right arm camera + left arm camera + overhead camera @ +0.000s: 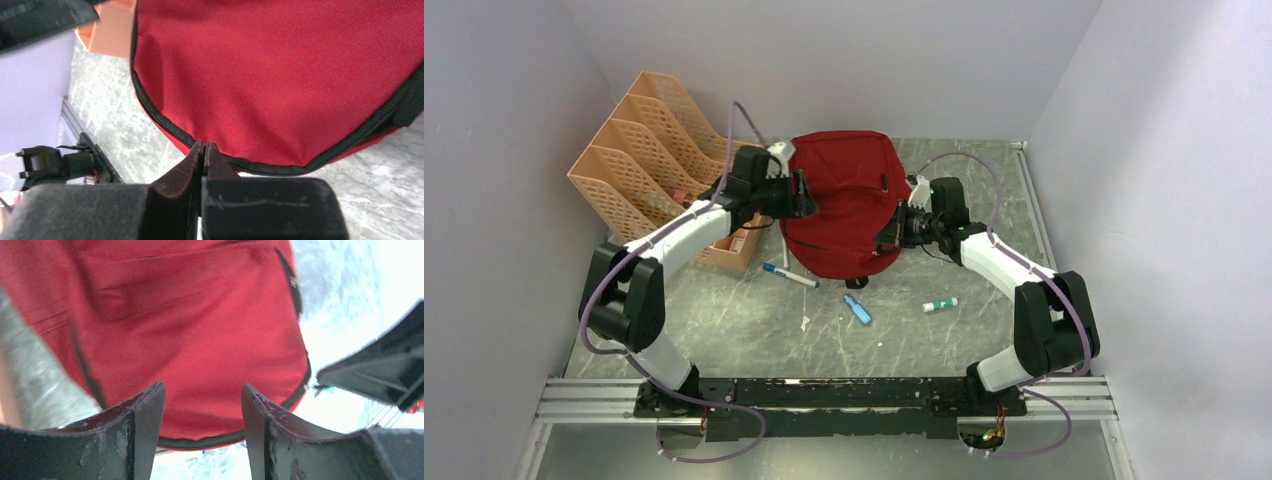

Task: Pack the student bag
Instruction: Zip the student bag at the center of the board.

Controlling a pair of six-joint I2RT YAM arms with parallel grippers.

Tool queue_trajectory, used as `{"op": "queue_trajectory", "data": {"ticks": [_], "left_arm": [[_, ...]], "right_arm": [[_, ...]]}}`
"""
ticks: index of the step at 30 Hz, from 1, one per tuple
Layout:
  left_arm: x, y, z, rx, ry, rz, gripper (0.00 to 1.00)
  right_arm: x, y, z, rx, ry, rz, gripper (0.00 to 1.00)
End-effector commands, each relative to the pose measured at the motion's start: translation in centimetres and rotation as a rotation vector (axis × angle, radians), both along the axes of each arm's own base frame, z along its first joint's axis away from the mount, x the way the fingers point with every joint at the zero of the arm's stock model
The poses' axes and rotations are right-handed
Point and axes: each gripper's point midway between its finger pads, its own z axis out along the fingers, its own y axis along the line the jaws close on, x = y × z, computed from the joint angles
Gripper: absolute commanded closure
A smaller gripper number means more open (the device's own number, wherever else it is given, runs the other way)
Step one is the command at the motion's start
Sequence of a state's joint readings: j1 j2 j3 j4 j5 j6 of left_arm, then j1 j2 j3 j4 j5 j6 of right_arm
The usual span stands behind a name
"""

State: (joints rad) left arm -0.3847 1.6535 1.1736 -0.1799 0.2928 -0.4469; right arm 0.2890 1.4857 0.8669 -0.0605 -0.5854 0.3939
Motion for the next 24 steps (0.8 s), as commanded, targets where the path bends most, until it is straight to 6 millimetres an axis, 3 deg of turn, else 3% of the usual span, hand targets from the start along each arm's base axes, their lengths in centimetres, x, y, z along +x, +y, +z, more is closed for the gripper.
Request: {"op": "queue_trajectory", "data": {"ticks": [1, 5, 10, 17, 24], "left_arm": [[-1.3, -3.9, 3.6, 0.012, -0.194, -0.215, 0.39], [-2.3, -5.2, 5.7, -0.026, -0.317, -0.322, 0.43], [-4.6, -6.3, 7.5, 0.026, -0.552, -0.47, 0.44], [-8.8, -9.6, 7.3, 0.127, -0.821, -0.754, 0.4], [-10.7, -12.7, 4.7, 0.187, -0.843, -0.932, 0.4]], "right_arm": [[1.3, 1.3, 4.7, 0.115, -0.076, 0.016, 1.0], [1.8, 1.5, 7.0, 0.156, -0.118, -0.009, 1.0], [2.4, 0.6, 6.9, 0.138, -0.106, -0.096, 1.0], [1.9, 0.9, 6.3, 0.162, -0.083, -0.083, 1.0], [1.7, 0.9, 6.4, 0.161, -0.089, -0.075, 1.0]]}}
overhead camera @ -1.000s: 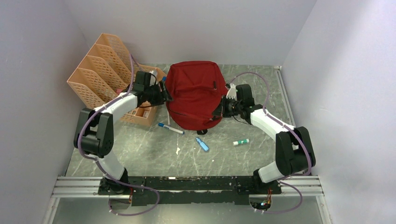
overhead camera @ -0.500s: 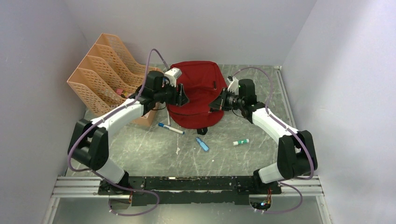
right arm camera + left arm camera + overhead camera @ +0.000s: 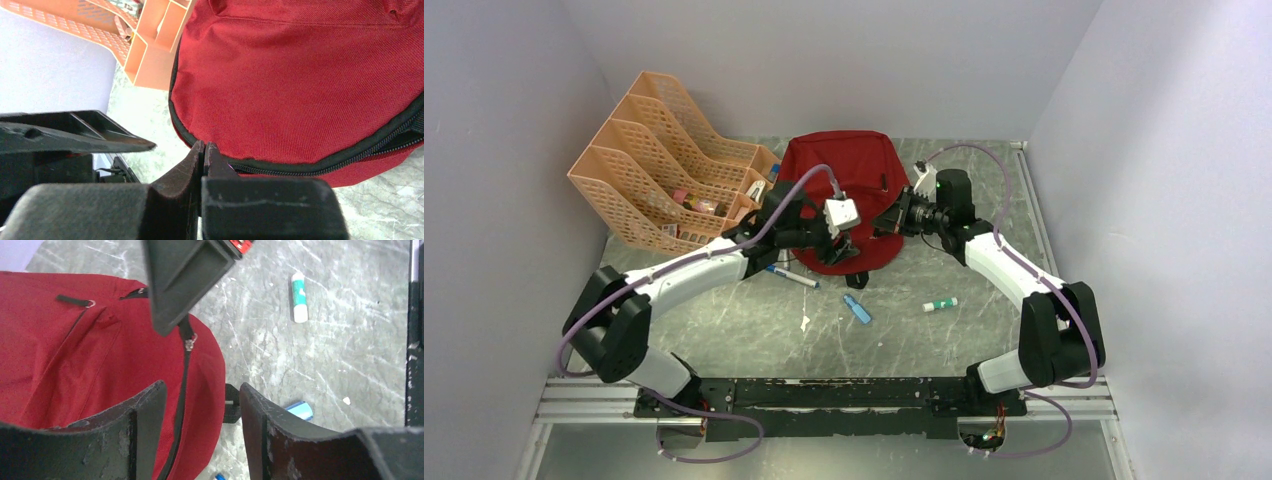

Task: Pack the student bag
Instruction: Zip the student bag at the center of the board.

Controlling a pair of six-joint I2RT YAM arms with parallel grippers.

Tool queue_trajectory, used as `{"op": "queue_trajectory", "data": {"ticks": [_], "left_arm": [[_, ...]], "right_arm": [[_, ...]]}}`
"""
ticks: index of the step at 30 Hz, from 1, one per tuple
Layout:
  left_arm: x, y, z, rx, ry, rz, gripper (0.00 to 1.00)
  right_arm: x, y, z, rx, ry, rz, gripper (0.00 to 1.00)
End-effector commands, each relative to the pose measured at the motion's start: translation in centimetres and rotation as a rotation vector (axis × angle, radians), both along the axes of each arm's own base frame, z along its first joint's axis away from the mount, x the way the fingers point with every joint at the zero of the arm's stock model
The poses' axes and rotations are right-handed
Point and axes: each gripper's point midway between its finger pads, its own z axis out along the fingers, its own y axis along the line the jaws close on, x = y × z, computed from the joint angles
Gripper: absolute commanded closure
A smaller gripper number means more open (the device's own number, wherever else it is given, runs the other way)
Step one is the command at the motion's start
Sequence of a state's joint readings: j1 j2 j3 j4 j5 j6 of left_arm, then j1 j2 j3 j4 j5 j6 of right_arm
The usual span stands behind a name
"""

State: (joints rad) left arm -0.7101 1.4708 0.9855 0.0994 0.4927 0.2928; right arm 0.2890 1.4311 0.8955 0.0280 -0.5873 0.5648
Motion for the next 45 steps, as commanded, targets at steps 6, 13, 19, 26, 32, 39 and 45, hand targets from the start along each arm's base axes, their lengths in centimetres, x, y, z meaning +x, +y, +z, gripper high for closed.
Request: {"op": "queue_trajectory", "data": {"ticks": [6, 13, 19, 26, 32, 39, 45], "left_arm": [[0.1, -2.2, -3.2, 0.118, -0.091, -0.103, 0.4], [1.8, -1.9, -5.2, 0.185, -0.113, -0.024, 0.48], [1.7, -1.9, -6.5, 0.22, -0.088, -0.034, 0.84], [0.7, -1.3, -6.6, 0.247, -0.065, -0.031, 0.95], [-0.1, -0.5, -6.2, 0.229, -0.041, 0.005, 0.95], [0.0, 0.8, -6.7, 0.265, -0.011, 0.066, 0.95], [-0.4, 1.2, -6.3, 0.26, -0.005, 0.075, 0.95]], "right_arm": [[0.0, -0.2, 1.2, 0.012, -0.056, 0.004, 1.0], [-0.1, -0.3, 0.7, 0.01, -0.05, 0.0, 1.0], [0.5, -1.1, -0.3, -0.024, -0.052, -0.038, 1.0], [2.4, -3.3, -1.5, -0.102, -0.071, -0.163, 1.0], [4.5, -6.0, -2.8, -0.211, -0.076, -0.297, 1.0], [5.3, -8.5, -2.6, -0.281, -0.093, -0.399, 1.0], [6.7, -10.2, -3.6, -0.317, -0.064, -0.466, 1.0]]}}
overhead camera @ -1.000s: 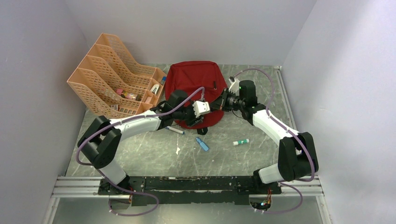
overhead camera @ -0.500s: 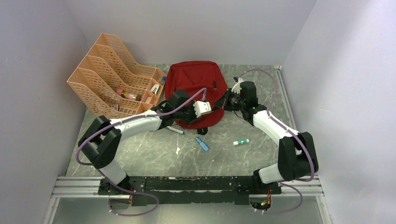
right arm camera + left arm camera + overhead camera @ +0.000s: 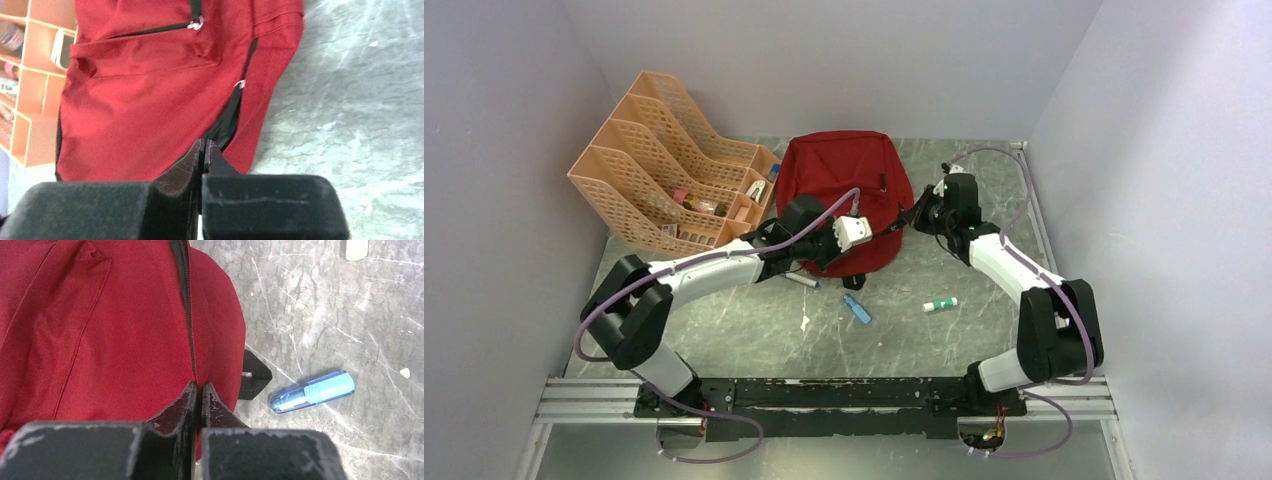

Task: Pack the student bag
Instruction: Zip the student bag at the center of the board.

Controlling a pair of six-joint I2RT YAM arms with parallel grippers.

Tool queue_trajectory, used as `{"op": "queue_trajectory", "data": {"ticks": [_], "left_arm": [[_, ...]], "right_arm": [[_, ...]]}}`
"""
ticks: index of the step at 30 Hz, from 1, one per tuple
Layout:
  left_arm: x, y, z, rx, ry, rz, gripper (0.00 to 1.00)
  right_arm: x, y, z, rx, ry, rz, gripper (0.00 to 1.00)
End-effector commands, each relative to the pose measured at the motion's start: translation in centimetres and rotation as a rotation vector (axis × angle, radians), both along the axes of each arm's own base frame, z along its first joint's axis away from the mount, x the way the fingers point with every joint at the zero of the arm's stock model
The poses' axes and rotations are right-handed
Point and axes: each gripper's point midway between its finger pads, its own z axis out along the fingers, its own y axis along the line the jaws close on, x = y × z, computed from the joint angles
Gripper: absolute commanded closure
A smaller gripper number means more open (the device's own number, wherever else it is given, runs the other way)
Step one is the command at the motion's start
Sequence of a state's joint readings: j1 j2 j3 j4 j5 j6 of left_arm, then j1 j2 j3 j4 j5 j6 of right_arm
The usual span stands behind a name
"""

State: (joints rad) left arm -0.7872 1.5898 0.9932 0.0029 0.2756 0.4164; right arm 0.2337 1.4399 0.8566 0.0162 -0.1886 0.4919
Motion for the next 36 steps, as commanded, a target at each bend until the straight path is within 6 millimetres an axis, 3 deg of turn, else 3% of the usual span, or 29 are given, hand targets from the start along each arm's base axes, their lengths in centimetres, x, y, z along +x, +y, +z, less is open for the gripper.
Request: {"op": "queue_trajectory", "data": {"ticks": [1, 8, 19, 30, 36], "left_arm": [[-1.0, 0.8, 0.8, 0.001, 0.012, 0.018, 0.95], [-1.5, 1.4, 0.7, 0.01, 0.017, 0.021, 0.95], [-2.4, 1.4, 0.4, 0.028, 0.004, -0.014, 0.95], [-4.0, 1.7, 0.3, 0.051, 0.0, -0.086, 0.95], [-4.2, 1.8, 0.1, 0.064, 0.003, -0.09, 0.95]], "right_arm": [[2.4, -2.8, 0.3, -0.059, -0.026, -0.112, 1.0], [4.6, -4.7, 0.1, -0.067, -0.03, -0.202, 1.0], [8.9, -6.2, -2.0, -0.053, 0.001, -0.272, 1.0], [13.5, -5.6, -4.0, -0.025, 0.011, -0.28, 1.0], [15.5, -6.5, -4.4, -0.068, 0.007, -0.3, 1.0]]}}
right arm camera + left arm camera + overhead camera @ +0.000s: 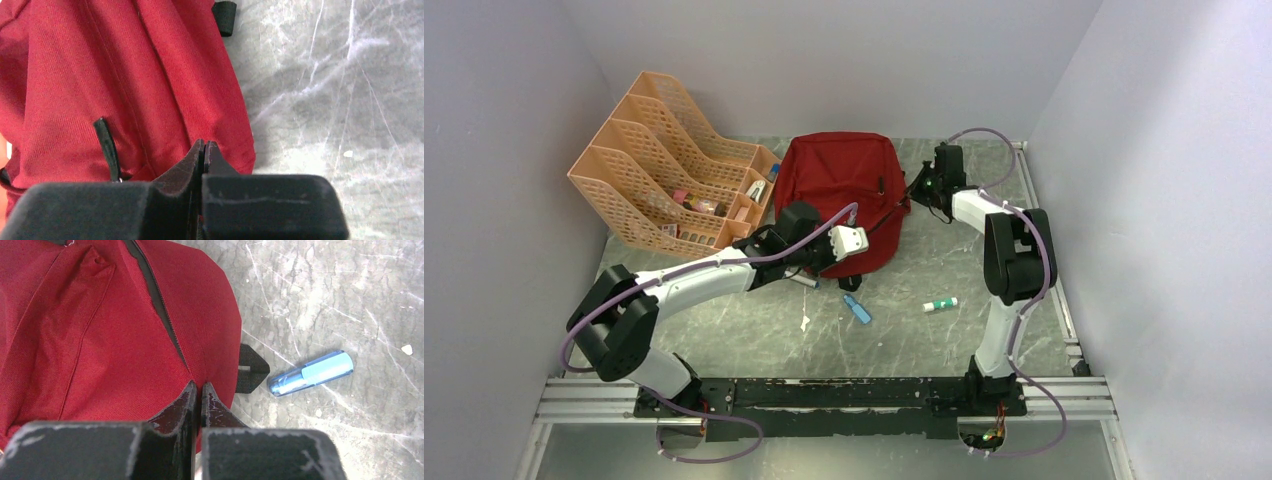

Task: Pack the student bag
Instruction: Zip the student bag at the center of the board.

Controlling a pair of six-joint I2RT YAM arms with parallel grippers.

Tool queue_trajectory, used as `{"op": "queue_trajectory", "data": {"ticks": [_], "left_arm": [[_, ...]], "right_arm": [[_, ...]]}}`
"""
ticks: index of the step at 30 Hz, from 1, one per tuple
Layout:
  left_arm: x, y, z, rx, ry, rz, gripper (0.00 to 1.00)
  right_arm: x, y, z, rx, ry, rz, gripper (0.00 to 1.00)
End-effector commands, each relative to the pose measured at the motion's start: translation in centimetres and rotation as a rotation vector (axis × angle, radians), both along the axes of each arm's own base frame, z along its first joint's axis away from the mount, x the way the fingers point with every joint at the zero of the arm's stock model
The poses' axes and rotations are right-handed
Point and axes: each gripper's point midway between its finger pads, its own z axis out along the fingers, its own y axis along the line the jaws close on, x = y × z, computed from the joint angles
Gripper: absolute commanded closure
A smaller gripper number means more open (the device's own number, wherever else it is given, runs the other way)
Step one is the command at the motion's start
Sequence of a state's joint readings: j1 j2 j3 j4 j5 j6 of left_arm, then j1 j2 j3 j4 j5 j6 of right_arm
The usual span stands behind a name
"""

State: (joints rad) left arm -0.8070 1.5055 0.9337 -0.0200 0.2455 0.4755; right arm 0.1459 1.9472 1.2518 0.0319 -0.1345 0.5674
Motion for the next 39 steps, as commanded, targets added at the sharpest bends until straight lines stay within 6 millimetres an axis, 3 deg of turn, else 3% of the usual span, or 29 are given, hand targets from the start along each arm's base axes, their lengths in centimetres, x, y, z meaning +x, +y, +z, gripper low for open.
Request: {"op": "queue_trajectory", "data": {"ticks": [1, 15, 30, 37, 39], "left_arm": [[-2.8, 0.6, -0.5, 0.035, 0.061, -0.062, 0.95], [-3.2, 0.5, -0.4, 0.034, 0.067, -0.079, 0.95], [-3.7, 0.1, -0.1, 0.019, 0.07, -0.116, 0.95], [-3.8, -0.1, -0.1, 0.023, 0.07, -0.128, 0.95], [-3.8, -0.1, 0.0, 0.025, 0.069, -0.134, 0.95]], "right_arm": [[3.9, -4.1, 1.5, -0.099, -0.095, -0.122, 1.0], [5.9, -6.3, 1.1, -0.158, -0.09, -0.153, 1.0], [7.5, -9.3, 2.5, -0.199, -0.115, -0.199, 1.0], [7.3, -11.2, 3.3, -0.2, -0.127, -0.245, 1.0], [7.4, -13.2, 3.5, -0.194, -0.129, -0.277, 1.0]]}}
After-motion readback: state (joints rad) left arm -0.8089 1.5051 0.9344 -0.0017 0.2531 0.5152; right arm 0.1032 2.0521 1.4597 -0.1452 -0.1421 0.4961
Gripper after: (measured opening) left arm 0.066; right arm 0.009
